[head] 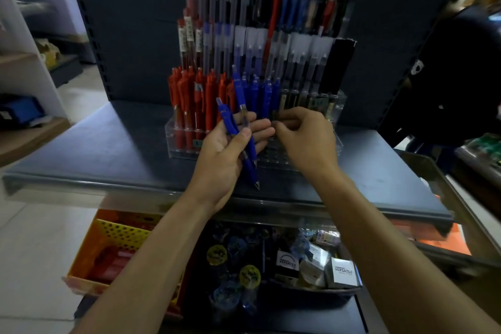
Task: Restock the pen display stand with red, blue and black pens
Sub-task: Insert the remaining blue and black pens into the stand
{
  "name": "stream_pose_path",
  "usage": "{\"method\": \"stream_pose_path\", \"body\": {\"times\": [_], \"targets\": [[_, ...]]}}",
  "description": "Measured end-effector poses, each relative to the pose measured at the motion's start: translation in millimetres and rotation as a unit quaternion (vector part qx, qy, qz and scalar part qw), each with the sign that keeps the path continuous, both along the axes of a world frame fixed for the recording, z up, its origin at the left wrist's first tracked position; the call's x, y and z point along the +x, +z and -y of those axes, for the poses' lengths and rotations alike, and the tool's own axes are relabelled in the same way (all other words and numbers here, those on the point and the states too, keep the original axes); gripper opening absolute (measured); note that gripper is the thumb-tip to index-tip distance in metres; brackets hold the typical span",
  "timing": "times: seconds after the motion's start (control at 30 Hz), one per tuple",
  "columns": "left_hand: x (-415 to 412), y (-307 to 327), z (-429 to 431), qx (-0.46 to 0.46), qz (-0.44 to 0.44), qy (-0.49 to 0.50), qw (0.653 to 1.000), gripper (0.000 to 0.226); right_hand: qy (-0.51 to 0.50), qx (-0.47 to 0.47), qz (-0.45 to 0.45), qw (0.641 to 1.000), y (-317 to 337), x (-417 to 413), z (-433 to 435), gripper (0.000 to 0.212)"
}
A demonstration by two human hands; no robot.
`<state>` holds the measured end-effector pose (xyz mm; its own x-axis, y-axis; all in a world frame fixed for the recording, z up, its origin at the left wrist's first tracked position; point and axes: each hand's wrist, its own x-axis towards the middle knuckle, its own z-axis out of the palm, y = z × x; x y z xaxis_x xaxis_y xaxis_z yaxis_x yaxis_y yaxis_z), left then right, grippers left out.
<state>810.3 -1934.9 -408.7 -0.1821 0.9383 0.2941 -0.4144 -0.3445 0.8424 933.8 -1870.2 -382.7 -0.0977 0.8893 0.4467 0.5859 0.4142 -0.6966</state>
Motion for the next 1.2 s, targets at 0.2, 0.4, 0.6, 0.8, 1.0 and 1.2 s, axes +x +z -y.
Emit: {"method": "stream_pose_path", "body": {"times": [0.2, 0.4, 0.6, 0.8, 1.0, 1.2], "targets": [[6.0, 3.2, 8.6, 0.002, -0.036, 0.002, 0.999, 0.027, 0.056, 0.083, -0.102, 0.99, 6.8, 13.8, 31.7, 0.01], [0.0, 4.4, 19.3, 0.028, -0.117, 0.044, 0.992, 0.032, 0.182, 0.037, -0.085, 0.979, 23.4, 1.4, 54.3, 0.015], [0.4, 0.9, 19.8, 0.029, -0.127, 0.02, 0.991, 0.033, 0.163, 0.021, -0.057, 0.985, 20.8, -6.1, 52.2, 0.014], [-2.4, -0.3, 10.5, 0.017, -0.117, 0.017, 0.993, 0.036, 0.166, 0.007, -0.063, 0.984, 19.1, -7.3, 40.4, 0.013], [-1.6, 0.8, 3.3, 0.022, -0.092, 0.054, 0.994, 0.025, 0.072, 0.035, -0.205, 0.976, 29.7, 0.0, 20.3, 0.007], [-4.2, -1.5, -6.3, 0.019, -0.032, 0.056, 0.998, 0.024, 0.025, 0.079, -0.211, 0.974, 37.1, 2.5, 1.9, 0.01]]}}
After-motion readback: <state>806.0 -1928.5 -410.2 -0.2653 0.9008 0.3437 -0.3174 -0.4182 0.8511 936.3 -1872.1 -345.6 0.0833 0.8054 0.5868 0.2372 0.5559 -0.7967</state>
